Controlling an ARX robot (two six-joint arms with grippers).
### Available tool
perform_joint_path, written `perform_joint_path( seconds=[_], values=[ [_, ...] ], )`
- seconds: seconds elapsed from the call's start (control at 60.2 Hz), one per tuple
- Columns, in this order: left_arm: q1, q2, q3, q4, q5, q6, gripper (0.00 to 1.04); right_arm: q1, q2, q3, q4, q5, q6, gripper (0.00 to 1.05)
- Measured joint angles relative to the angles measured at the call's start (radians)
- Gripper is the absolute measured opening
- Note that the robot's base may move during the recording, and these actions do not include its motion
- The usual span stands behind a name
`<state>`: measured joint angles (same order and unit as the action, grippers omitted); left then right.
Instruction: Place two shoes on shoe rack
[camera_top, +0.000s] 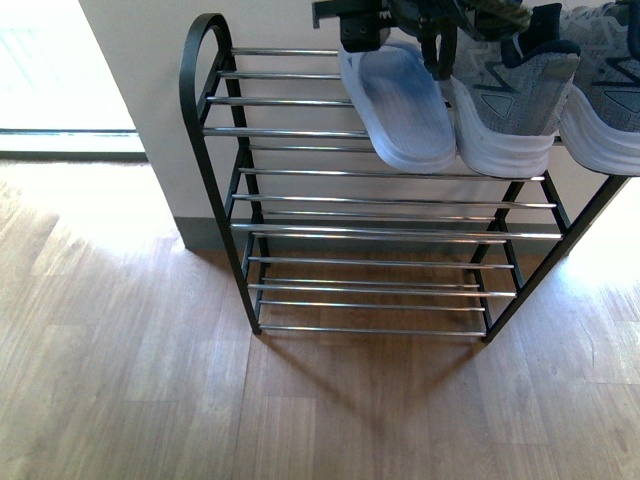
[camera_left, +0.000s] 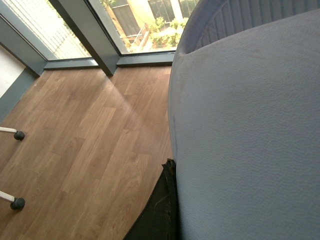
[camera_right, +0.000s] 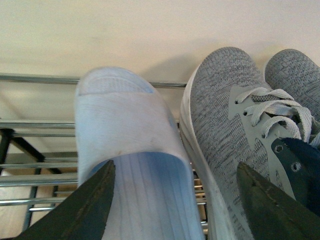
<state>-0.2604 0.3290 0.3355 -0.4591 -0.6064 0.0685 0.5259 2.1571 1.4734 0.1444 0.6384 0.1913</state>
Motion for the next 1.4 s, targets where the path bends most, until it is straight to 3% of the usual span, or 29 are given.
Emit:
perform_joint_path(
  seconds=[0.183, 0.366, 0.764, 0.964, 1.097, 1.197, 1.296, 1.396],
  values=[
    [0.0, 0.0, 0.0, 0.0, 0.0, 0.0, 0.02, 0.019, -0.098, -0.067, 0.012, -0.062, 0.043, 0.97],
    [0.0, 0.0, 0.0, 0.0, 0.0, 0.0, 0.02, 0.022, -0.29, -0.254, 0.11, -0.16, 0.064, 0.96],
    [0.0, 0.0, 0.0, 0.0, 0.0, 0.0, 0.02, -0.088, -0.85, -0.825, 0.418, -0.533, 0.035, 0.96],
    [0.0, 0.0, 0.0, 0.0, 0.0, 0.0, 0.02, -0.139, -1.047, -1.029, 0.489, -0.6, 0.026, 0.96],
    [0.0, 0.0, 0.0, 0.0, 0.001, 0.0, 0.02, -0.146, -1.057, -1.047, 0.489, -0.603, 0.026, 0.96],
    [0.0, 0.0, 0.0, 0.0, 0.0, 0.0, 0.02, -0.144, -1.098, -1.11, 0.549, -0.324, -0.104, 0.76],
    [0.0, 0.0, 0.0, 0.0, -0.002, 0.0, 0.02, -0.196, -1.161, -1.18, 0.549, -0.317, -0.146, 0.61],
    [0.0, 0.0, 0.0, 0.0, 0.001, 0.0, 0.02, -0.248, -1.235, -1.247, 0.541, -0.372, -0.168, 0.41]
  ],
)
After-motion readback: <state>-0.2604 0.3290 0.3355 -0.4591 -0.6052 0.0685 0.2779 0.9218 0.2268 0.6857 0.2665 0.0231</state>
